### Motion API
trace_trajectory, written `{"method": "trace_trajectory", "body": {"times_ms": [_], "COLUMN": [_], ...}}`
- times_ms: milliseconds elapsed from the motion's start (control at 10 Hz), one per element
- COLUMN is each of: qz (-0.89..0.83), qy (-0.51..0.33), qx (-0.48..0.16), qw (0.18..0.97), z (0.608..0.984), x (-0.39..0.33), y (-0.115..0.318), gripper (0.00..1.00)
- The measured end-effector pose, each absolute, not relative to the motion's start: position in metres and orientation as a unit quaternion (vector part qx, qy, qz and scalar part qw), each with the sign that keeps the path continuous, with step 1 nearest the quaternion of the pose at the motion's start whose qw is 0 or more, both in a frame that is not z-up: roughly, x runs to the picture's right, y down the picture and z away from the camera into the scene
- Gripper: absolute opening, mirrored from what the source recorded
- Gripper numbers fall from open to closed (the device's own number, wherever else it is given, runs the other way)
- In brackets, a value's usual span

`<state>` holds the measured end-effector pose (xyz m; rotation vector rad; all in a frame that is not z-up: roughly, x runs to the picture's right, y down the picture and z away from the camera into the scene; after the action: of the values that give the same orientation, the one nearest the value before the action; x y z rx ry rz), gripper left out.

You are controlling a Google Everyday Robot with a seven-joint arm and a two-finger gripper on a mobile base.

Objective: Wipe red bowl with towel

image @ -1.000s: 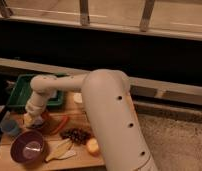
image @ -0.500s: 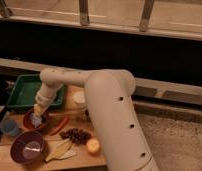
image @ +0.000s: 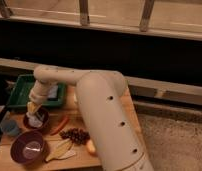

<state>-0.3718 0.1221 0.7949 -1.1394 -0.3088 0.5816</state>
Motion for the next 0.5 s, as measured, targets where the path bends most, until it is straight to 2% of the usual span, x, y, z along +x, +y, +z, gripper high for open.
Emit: {"method": "trace_trajectory", "body": {"times_ms": [500], "qz": [0.233], "qy": [-0.131], "qx": [-0.562], "qw": [0.783], "z": [0.752], "x": [-0.376], "y": [0.180], "gripper": [0.00]}}
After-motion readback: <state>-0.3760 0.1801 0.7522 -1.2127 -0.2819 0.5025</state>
